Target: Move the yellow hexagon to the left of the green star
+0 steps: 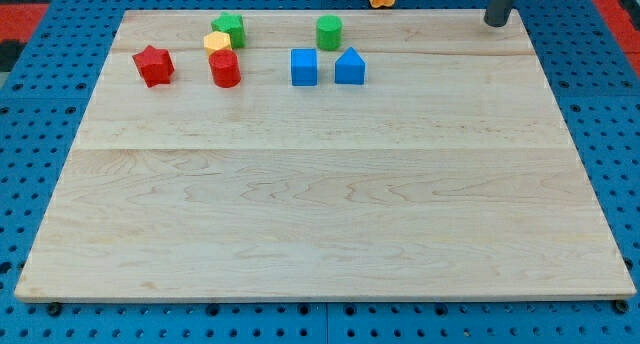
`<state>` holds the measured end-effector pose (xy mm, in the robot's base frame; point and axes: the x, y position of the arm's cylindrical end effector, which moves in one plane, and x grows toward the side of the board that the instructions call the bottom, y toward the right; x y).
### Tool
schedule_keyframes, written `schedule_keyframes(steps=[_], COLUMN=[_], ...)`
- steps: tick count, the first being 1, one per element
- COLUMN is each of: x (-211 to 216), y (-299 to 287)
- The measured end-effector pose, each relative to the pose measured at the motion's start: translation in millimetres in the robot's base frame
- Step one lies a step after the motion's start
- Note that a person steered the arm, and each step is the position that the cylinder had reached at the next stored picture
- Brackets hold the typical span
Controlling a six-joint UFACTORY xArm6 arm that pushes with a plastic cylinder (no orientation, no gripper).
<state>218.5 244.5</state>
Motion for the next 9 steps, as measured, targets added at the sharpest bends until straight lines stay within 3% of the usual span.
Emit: schedule_keyframes(steps=[2, 3, 4, 6, 8, 9], x=[14.2, 34.1, 47.7, 50.9, 58.4, 74.5], y=[-24.1, -69.8, -160.5, -284.0, -383.6, -397.3])
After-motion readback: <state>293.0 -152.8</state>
